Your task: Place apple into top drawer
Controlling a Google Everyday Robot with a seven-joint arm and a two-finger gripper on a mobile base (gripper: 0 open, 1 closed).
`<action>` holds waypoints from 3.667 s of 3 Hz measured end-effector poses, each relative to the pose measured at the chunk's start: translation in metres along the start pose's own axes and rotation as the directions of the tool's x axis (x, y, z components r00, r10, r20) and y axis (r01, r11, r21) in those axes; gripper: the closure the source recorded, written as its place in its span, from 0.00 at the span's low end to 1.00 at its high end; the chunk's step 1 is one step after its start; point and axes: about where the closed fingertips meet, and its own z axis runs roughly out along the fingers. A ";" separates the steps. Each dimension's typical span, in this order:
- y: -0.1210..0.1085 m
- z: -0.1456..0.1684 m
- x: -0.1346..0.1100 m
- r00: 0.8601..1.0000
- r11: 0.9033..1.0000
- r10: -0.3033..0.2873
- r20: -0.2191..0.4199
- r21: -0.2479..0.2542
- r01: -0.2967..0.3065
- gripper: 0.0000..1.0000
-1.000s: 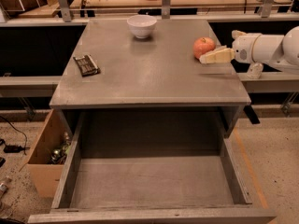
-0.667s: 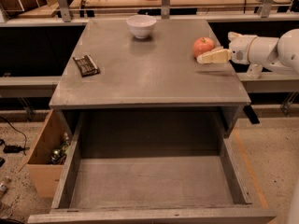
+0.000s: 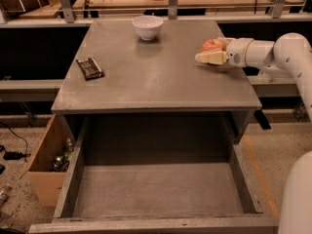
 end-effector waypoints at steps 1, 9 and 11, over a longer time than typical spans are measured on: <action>0.002 0.002 0.000 1.000 1.000 0.001 -0.001 -0.004 -0.001 0.47; 0.142 -0.131 -0.020 0.991 0.992 -0.128 -0.035 -0.025 0.127 1.00; 0.217 -0.200 0.011 0.978 0.989 -0.132 -0.158 -0.094 0.118 1.00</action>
Offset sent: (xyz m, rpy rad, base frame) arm 0.0002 0.0024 -0.0010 0.0002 0.0019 0.0033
